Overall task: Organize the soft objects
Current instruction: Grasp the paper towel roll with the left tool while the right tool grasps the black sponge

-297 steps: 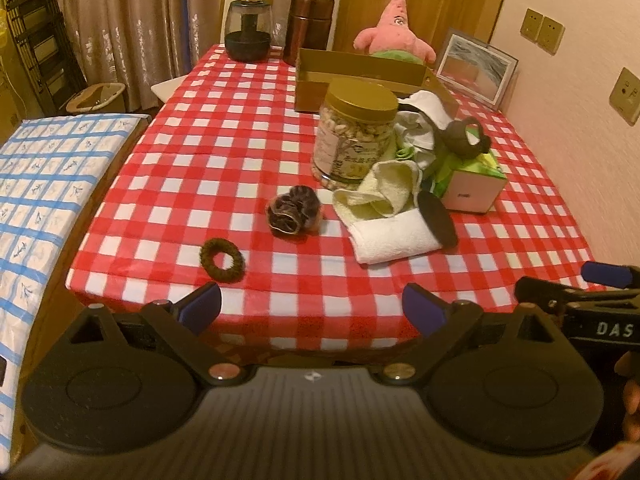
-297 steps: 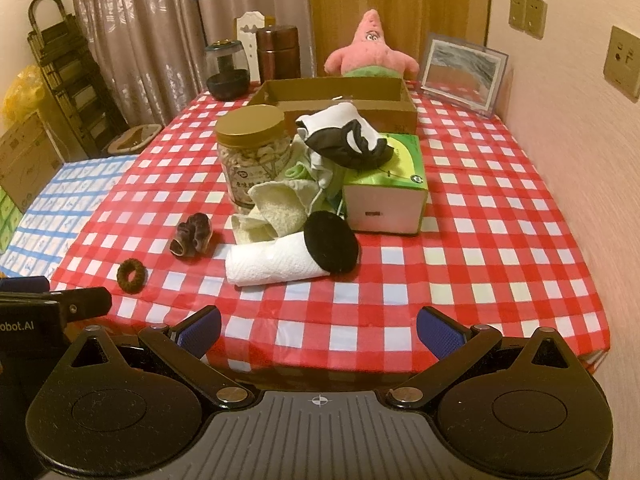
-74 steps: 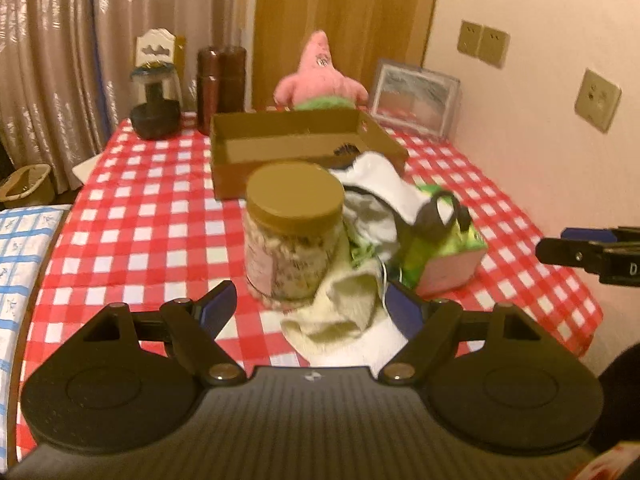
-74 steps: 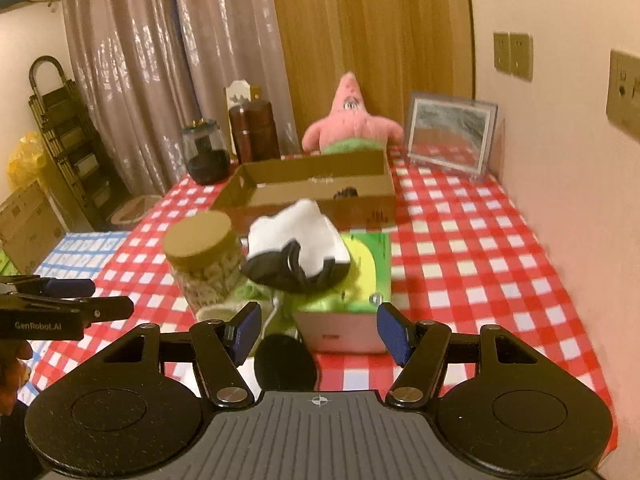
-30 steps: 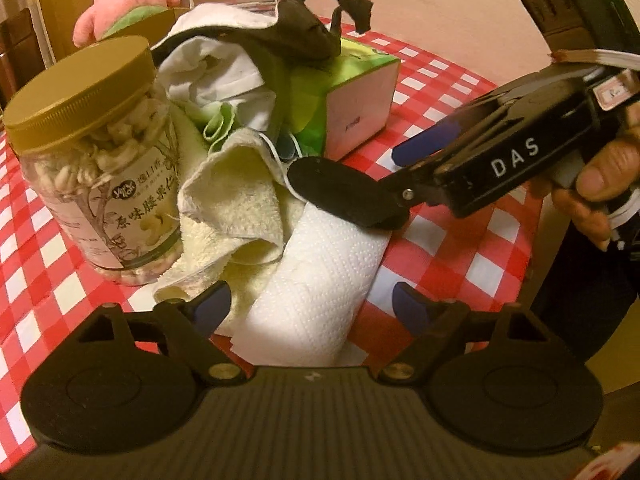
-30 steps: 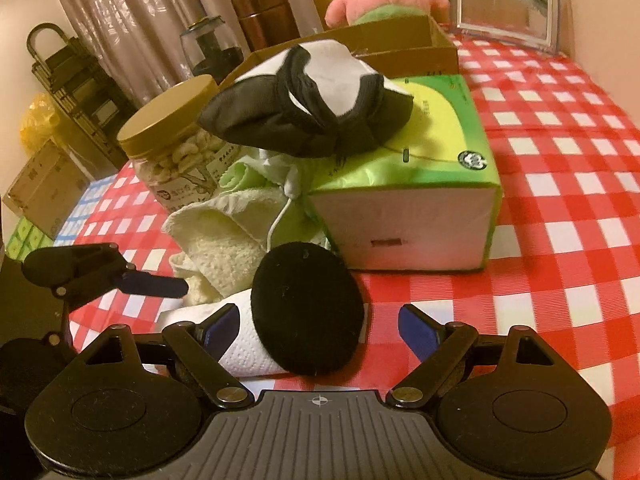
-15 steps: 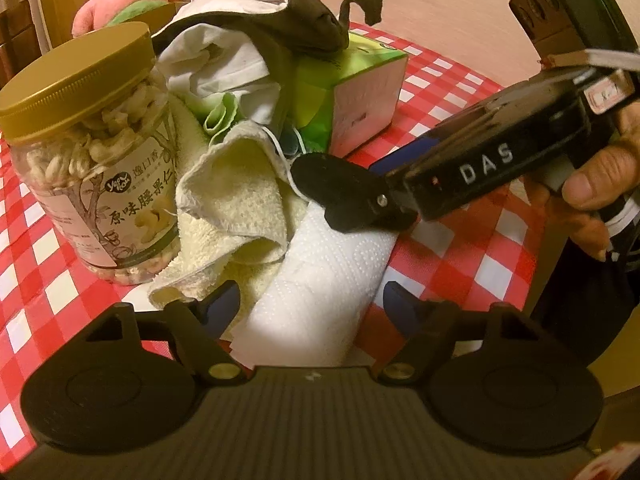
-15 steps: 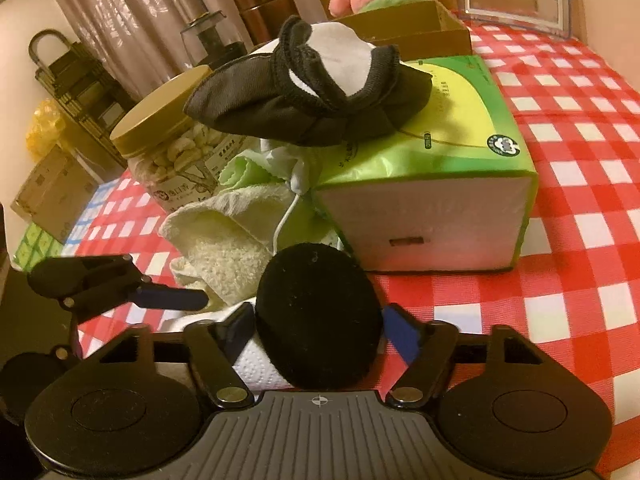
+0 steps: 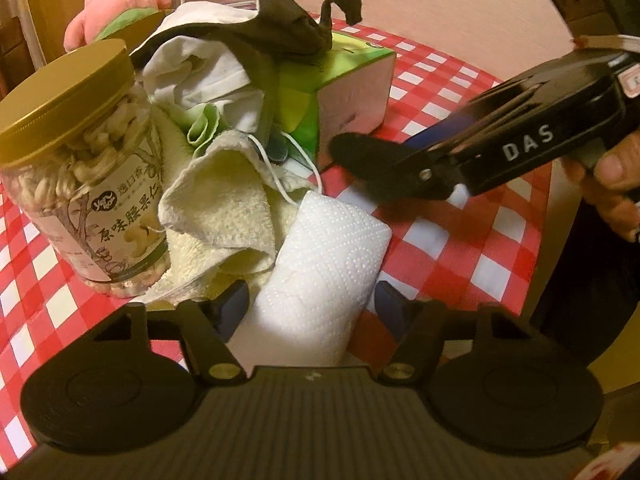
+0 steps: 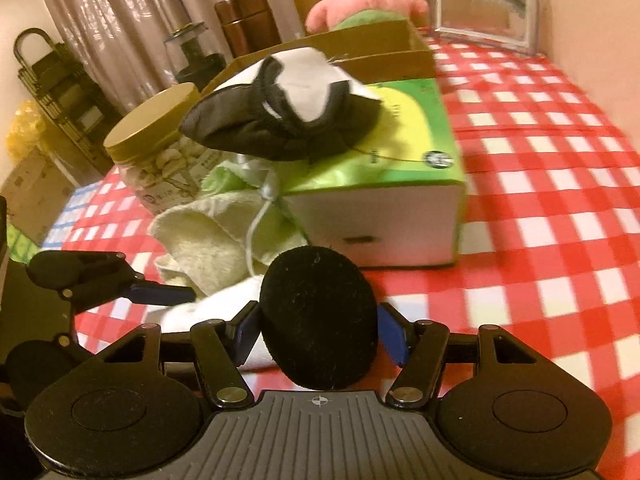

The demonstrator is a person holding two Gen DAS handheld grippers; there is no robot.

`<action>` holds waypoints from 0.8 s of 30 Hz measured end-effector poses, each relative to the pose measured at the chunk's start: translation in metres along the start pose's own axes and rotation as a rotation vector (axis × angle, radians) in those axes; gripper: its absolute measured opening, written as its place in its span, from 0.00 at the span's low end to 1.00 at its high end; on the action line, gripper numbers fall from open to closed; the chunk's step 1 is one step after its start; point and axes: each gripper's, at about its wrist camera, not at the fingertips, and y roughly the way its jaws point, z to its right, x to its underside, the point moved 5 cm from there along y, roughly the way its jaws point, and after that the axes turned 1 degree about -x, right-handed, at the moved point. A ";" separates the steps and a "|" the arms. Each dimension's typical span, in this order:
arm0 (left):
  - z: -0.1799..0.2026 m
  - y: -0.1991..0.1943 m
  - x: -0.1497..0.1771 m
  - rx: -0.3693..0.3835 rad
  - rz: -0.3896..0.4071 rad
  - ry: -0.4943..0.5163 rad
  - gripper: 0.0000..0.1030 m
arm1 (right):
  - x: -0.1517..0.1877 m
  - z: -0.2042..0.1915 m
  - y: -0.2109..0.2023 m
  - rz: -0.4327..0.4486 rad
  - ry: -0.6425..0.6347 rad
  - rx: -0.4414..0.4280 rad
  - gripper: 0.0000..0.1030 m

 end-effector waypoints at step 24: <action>0.026 -0.047 -0.018 -0.070 0.020 -0.065 0.28 | -0.002 0.014 -0.058 0.067 0.044 0.090 0.61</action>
